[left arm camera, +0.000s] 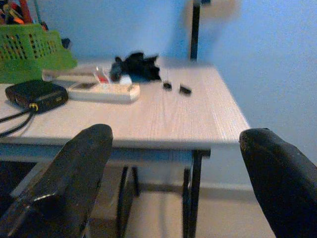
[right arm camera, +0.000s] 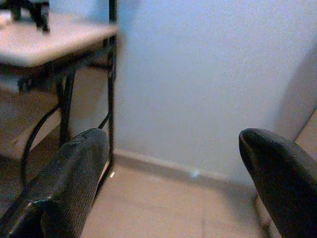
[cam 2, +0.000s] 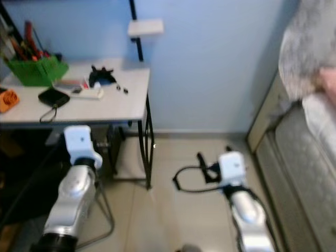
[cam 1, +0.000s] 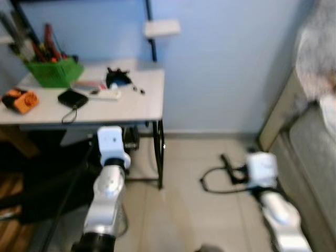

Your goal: Clean up the room

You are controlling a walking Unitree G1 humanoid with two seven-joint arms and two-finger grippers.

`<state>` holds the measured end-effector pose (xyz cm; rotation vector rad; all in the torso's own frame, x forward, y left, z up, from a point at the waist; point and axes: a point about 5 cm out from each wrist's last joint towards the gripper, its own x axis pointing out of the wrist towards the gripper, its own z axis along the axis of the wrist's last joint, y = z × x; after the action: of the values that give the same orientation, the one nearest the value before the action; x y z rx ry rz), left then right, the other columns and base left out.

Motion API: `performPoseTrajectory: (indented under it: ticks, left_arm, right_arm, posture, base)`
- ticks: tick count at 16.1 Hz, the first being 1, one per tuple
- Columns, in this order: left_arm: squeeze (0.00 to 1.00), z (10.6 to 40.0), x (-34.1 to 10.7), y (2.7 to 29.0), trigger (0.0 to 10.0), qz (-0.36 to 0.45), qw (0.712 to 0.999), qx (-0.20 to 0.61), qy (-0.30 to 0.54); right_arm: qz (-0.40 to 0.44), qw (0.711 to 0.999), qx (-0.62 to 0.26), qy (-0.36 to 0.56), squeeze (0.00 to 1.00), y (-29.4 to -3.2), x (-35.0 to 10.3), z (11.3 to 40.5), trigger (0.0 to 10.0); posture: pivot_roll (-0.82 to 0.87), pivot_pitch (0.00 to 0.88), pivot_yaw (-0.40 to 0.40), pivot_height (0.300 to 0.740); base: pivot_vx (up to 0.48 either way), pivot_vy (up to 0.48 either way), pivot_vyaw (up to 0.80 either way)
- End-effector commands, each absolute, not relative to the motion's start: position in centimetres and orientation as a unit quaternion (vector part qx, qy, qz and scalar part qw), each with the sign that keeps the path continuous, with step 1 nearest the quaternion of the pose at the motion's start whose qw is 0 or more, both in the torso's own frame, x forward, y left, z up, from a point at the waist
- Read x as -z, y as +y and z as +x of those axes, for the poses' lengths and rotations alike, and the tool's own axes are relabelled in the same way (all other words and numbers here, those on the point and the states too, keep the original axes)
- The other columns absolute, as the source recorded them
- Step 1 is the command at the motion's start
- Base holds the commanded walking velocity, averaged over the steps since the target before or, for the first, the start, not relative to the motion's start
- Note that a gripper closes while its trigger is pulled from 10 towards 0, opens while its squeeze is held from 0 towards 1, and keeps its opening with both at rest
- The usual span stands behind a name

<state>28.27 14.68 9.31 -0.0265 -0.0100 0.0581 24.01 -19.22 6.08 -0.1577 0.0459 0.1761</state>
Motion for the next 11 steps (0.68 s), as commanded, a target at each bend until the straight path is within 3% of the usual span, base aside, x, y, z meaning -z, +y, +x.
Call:
performPoseTrajectory:
  ticks: [1,3,11]
  left_arm:
    - [0.00,27.6,-8.3,14.7,10.0,-0.025,0.999,-0.017,0.018]
    - [0.00,27.9,-7.8,12.9,10.0,-0.010,0.999,0.019,0.028]
    - [0.00,28.7,-7.9,13.0,10.0,0.001,0.998,0.045,0.032]
  right_arm:
    - [-0.058,0.994,-0.082,0.034,0.00,-19.4,-5.9,23.8,10.0]
    - [-0.051,0.995,-0.063,0.051,0.00,-20.4,-5.7,24.1,10.0]
    - [-0.035,0.996,-0.053,0.062,0.00,-19.8,-5.2,24.4,10.0]
  posture:
    - [-0.18,0.000,0.034,0.736]
    - [-0.18,0.000,0.001,0.736]
    - [-0.19,0.000,0.022,0.736]
  base:
    - [0.000,0.000,0.00]
    - [0.000,0.000,0.00]
    - [0.000,0.000,0.00]
